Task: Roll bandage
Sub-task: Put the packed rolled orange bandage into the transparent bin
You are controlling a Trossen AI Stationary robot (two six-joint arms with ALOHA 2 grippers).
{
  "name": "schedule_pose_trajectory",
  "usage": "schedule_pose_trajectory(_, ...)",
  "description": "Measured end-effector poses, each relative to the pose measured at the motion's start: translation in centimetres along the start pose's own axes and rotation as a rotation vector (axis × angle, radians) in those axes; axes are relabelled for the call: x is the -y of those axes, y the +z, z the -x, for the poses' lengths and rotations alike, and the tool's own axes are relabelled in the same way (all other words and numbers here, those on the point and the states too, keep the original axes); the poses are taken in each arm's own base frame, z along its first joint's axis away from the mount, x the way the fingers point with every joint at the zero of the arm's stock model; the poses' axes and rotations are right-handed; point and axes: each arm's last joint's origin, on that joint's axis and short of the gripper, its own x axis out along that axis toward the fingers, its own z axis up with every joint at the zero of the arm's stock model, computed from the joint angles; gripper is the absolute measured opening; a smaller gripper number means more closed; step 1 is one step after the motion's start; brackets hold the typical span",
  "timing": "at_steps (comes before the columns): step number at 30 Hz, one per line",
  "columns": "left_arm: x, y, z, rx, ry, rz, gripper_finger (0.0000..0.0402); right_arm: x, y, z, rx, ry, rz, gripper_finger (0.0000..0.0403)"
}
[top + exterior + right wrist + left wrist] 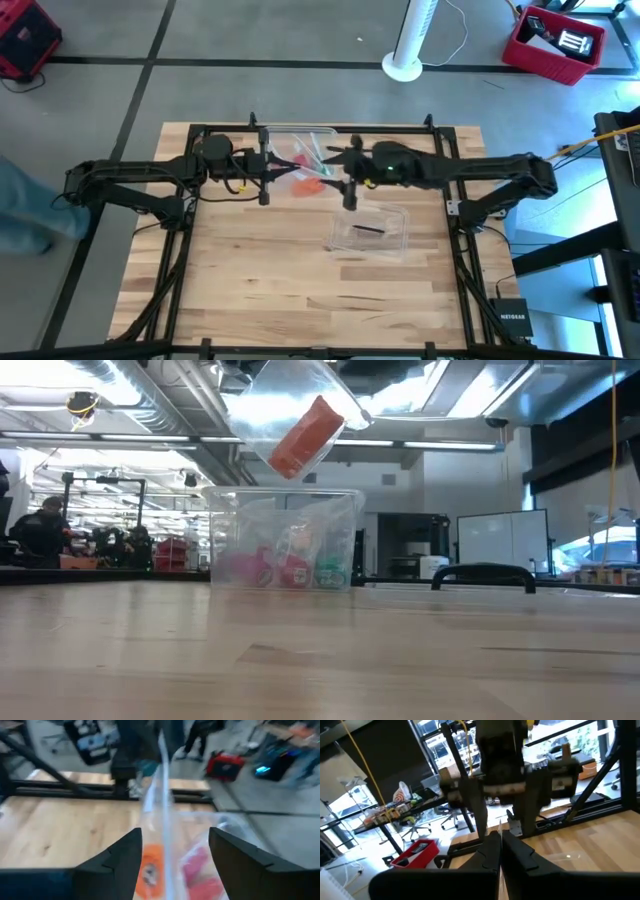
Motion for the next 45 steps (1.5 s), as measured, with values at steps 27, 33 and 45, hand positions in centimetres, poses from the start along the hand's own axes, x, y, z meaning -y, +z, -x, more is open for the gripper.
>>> schedule_pose_trajectory(27, -1.5, 0.1, 4.5, -0.299, 0.478, 0.085, 0.0105, 4.6, 1.4, -2.5, 0.043, -0.265, -0.056, 0.0004)
schedule_pose_trajectory(33, -1.9, -2.0, 5.3, -0.477, 0.541, 0.152, 0.0134, 7.8, -1.2, -5.6, 0.029, -0.312, -0.264, 0.0007)
schedule_pose_trajectory(45, -0.2, -7.5, 5.4, -0.64, 0.537, 0.223, 0.0137, 7.9, -3.4, -9.5, -0.002, -0.238, -0.407, 0.0003)
